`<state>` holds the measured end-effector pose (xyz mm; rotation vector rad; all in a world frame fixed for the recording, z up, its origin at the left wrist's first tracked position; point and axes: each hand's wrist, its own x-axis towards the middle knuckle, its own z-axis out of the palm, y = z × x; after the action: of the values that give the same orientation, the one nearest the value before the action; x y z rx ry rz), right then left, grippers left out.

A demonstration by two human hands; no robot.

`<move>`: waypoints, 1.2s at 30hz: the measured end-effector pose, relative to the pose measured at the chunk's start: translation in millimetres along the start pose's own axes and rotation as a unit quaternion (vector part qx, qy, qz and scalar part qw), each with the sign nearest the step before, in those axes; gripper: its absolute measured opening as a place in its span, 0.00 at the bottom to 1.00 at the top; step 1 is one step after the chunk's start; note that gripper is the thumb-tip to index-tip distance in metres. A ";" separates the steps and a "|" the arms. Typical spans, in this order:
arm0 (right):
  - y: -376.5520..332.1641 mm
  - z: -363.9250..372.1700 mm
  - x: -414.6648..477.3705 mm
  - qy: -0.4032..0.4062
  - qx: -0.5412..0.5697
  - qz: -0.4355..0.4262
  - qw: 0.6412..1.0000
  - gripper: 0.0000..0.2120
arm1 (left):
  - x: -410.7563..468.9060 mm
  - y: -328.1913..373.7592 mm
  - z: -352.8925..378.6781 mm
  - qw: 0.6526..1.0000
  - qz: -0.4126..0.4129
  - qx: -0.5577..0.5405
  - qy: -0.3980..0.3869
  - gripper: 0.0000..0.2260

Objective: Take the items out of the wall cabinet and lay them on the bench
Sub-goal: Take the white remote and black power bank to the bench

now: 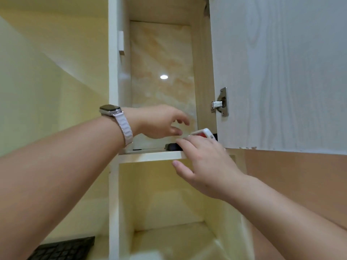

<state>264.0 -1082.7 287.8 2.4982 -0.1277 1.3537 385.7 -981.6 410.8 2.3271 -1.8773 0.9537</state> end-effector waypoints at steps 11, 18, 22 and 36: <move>14.2 17.3 -3.2 0.132 0.065 -0.020 0.989 0.22 | 32.1 -2.1 10.8 0.996 0.059 -0.012 -0.071 0.16; 22.0 15.1 -10.5 0.244 0.133 -0.029 0.960 0.15 | 32.9 1.9 21.5 0.988 0.148 0.034 0.006 0.14; 24.3 4.7 -17.1 0.262 0.129 -0.020 0.956 0.12 | 38.8 3.8 26.8 0.991 0.133 0.013 0.024 0.12; 22.4 -8.0 -63.8 0.310 -0.023 -0.019 0.950 0.12 | -14.2 22.6 16.2 0.961 0.034 0.019 0.274 0.08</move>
<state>217.5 -1105.6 243.7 1.9108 0.0267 2.0096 371.4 -981.4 383.0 1.7593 -1.7156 1.4633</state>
